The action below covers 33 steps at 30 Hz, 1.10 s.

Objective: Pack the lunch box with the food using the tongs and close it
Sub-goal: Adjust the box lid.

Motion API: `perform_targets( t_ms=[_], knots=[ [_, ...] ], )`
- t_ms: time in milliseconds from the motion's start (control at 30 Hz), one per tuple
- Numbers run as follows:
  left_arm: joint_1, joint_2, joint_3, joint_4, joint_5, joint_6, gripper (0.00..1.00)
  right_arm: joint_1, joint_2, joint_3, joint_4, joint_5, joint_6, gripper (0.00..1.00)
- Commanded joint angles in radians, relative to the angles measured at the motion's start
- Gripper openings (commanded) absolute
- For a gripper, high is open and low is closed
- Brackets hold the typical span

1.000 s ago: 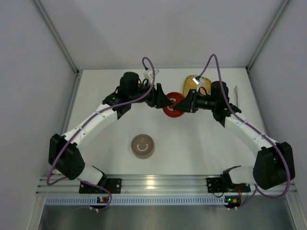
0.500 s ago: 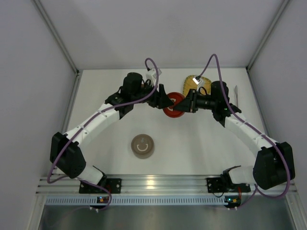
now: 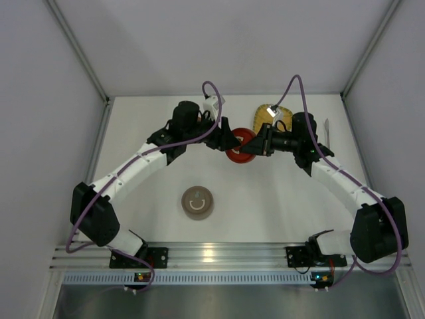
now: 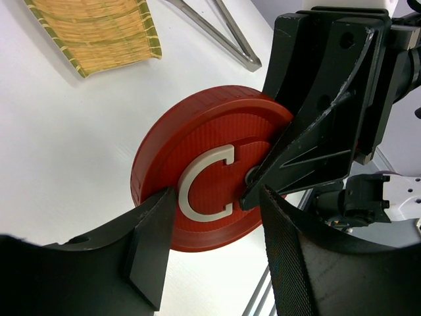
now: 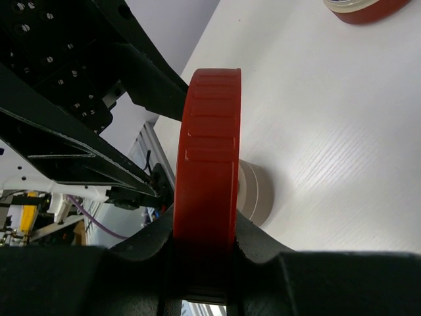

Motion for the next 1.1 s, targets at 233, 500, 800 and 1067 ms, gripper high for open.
perform_targets(
  t_ms=[233, 500, 800, 1067],
  knots=[
    [-0.005, 0.012, 0.007, 0.167, 0.294, -0.158, 0.49, 0.016, -0.009, 0.021, 0.105, -0.022, 0.000, 0.00],
    [-0.003, -0.019, -0.022, 0.342, 0.464, -0.292, 0.38, 0.015, 0.003, 0.021, 0.097, -0.012, -0.016, 0.00],
    [0.013, -0.033, -0.059, 0.477, 0.515, -0.427, 0.31, 0.015, 0.005, 0.024, 0.060, 0.001, -0.052, 0.00],
    [0.030, -0.024, -0.071, 0.522, 0.491, -0.478, 0.30, 0.013, 0.003, 0.030, 0.059, -0.009, -0.052, 0.00]
  ],
)
